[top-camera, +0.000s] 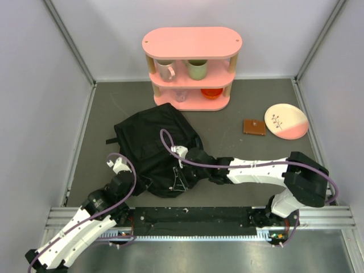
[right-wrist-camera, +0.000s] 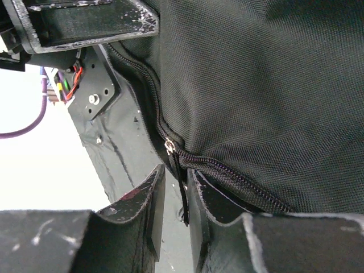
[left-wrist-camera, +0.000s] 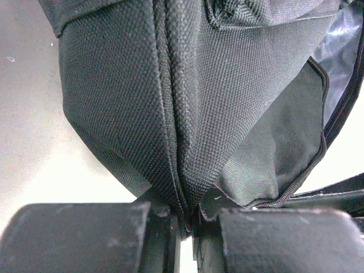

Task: Pack the student bag
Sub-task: Zip the student bag at the center of the board.

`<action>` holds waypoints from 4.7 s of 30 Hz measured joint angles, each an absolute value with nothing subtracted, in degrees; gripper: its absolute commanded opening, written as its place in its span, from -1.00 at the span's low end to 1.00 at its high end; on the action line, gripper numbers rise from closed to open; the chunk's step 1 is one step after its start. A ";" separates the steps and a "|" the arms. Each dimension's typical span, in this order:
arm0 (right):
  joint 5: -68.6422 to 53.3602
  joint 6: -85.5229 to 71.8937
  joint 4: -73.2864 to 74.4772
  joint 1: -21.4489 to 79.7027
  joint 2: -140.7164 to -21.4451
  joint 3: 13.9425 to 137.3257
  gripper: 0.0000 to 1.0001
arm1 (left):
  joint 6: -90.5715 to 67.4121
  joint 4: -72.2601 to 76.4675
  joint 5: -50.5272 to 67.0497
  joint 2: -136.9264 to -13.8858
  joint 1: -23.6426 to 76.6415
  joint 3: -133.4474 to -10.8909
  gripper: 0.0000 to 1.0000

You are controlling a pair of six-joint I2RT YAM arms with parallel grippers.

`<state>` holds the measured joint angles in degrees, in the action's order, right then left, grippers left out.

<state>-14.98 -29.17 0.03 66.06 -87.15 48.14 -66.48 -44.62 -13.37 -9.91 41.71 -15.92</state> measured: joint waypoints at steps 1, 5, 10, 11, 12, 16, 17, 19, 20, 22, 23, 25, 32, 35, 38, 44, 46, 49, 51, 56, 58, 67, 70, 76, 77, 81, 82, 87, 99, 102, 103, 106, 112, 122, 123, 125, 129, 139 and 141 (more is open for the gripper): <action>-14.55 -29.17 0.21 66.11 -87.15 48.14 -0.66 | -66.48 -44.60 -13.37 -9.91 41.71 -15.92 -0.82; -13.21 -29.10 0.78 66.22 -87.42 48.14 -1.00 | -66.48 -44.60 -13.34 -9.91 41.71 -15.90 -0.82; -12.43 -29.12 1.02 66.35 -87.57 48.14 -1.00 | -66.48 -44.58 -13.34 -9.91 41.71 -15.79 -0.83; -12.01 -29.12 1.34 66.41 -87.53 48.14 -1.00 | -66.48 -44.58 -13.32 -9.91 41.71 -15.75 -0.84; -11.53 -29.10 1.63 66.52 -87.44 48.14 -1.00 | -66.48 -44.58 -13.32 -9.91 41.71 -15.75 -0.86; -8.12 -28.67 3.81 66.85 -85.73 48.14 -1.00 | -66.50 -44.56 -13.32 -9.89 41.71 -15.75 -0.92; -6.94 -28.51 4.34 66.96 -84.77 48.14 -1.00 | -66.52 -44.40 -13.28 -9.89 41.71 -15.75 -0.92; -4.80 -28.08 5.37 66.98 -82.70 48.14 -1.00 | -66.54 -43.90 -13.26 -9.89 41.71 -15.75 -0.92; -3.62 -27.97 5.91 66.98 -81.62 48.12 -1.00 | -66.57 -43.68 -13.19 -9.89 41.71 -15.75 -0.93; -1.69 -27.51 6.94 67.00 -79.81 48.07 -1.00 | -66.63 -43.22 -13.06 -9.89 41.71 -15.75 -0.93; -1.06 -27.42 7.11 67.00 -79.29 47.99 -1.00 | -66.76 -43.05 -12.95 -9.89 41.71 -15.75 -0.94; 0.16 -27.09 7.40 67.02 -78.37 47.48 -1.00 | -67.00 -42.87 -12.86 -9.89 41.71 -15.75 -0.96; 2.37 -27.14 7.88 67.05 -76.27 44.53 -1.00 | -67.40 -42.83 -12.05 -9.87 41.82 -15.77 -1.00; 3.29 -27.20 8.38 67.02 -74.50 43.51 -1.00 | -67.40 -43.07 -11.99 -9.87 41.85 -16.08 -1.00; 4.16 -27.27 8.86 67.02 -72.64 42.89 -1.00 | -67.40 -43.48 -12.05 -9.87 41.89 -16.67 -1.00; 6.11 -27.62 9.69 66.61 -70.24 40.75 -1.00 | -67.33 -45.32 -12.97 -9.50 41.91 -17.98 -1.00; 6.37 -27.62 9.91 65.87 -69.87 40.01 -1.00 | -67.33 -46.13 -13.06 -8.78 41.93 -18.39 -0.69; 6.35 -27.57 10.41 63.94 -68.66 38.96 -1.00 | -67.18 -46.98 -13.41 -8.10 41.95 -18.81 0.01; 6.35 -27.29 11.35 62.96 -67.83 38.68 -1.00 | -66.39 -47.62 -14.66 -8.03 41.87 -19.40 0.46; 4.14 -26.63 12.05 62.17 -67.11 38.63 -1.00 | -63.35 -48.03 -17.37 -9.43 41.60 -24.38 0.64; 3.36 -26.63 12.03 62.17 -67.11 38.61 -1.00 | -61.49 -48.82 -18.15 -12.21 41.60 -28.91 0.66; 2.48 -27.09 11.51 62.11 -67.13 38.13 -1.00 | -39.72 -42.30 -11.68 -32.71 41.67 -46.83 0.72; 2.50 -27.22 11.40 62.11 -67.13 38.13 -1.00 | -32.21 -38.06 -4.34 -40.62 42.70 -47.16 0.69; 2.96 -27.73 11.31 62.08 -67.13 38.13 -1.00 | -24.95 -32.12 3.95 -47.83 50.19 -43.81 0.70; 2.96 -27.81 11.29 62.06 -67.13 38.13 -1.00 | -24.12 -31.42 4.27 -48.49 52.12 -43.18 0.70; 2.94 -28.23 11.11 61.93 -67.13 38.13 -1.00 | -22.04 -28.91 4.45 -52.42 59.13 -42.22 0.70; 2.92 -28.29 11.07 61.80 -67.13 38.13 -1.00 | -21.67 -28.05 4.19 -53.58 60.90 -42.09 0.70; 2.68 -28.58 10.68 61.30 -67.13 38.13 -1.00 | -20.78 -24.69 1.63 -58.76 66.26 -41.34 0.62; 1.85 -28.62 10.70 60.69 -67.13 38.13 -1.00 | -23.14 -17.63 -6.66 -64.05 68.05 -35.81 -0.78; 1.63 -28.62 10.72 60.69 -67.13 38.13 -1.00 | -24.84 -16.29 -8.01 -63.94 68.07 -34.68 -1.00; 1.58 -28.62 10.70 60.69 -67.13 38.13 -1.00 | -25.39 -15.79 -8.38 -63.68 68.10 -34.24 -1.00; 1.54 -28.58 10.68 60.69 -67.18 38.13 -1.00 | -26.72 -14.66 -8.95 -62.04 68.14 -32.75 -1.00; 1.48 -28.25 10.26 60.58 -67.35 38.17 -1.00 | -29.85 -14.09 -10.46 -57.30 68.36 -29.95 -1.00; 1.93 -27.00 10.33 58.87 -69.60 38.39 -1.00 | -34.68 -15.97 -11.44 -53.67 68.36 -26.50 -1.00; 2.07 -27.00 10.37 58.41 -69.89 38.44 -1.00 | -35.53 -16.10 -11.42 -53.28 68.36 -26.04 -1.00; 2.28 -27.00 10.61 57.56 -70.30 38.70 -1.00 | -36.84 -16.32 -11.42 -52.34 68.36 -25.23 -1.00; 2.42 -26.94 10.81 56.16 -71.24 39.83 -1.00 | -39.97 -16.27 -11.44 -48.69 68.36 -23.09 -1.00; 2.61 -26.63 10.87 53.25 -71.90 41.78 -1.00 | -46.44 -17.96 -11.62 -38.76 68.40 -18.26 -1.00; 2.79 -26.61 10.87 52.60 -71.90 41.78 -1.00 | -47.24 -18.59 -11.64 -36.80 68.45 -17.58 -1.00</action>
<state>2.79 -26.61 10.87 52.60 -71.90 41.78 -47.24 -18.59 -11.64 -36.80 68.45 -17.58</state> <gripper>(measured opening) 0.006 0.010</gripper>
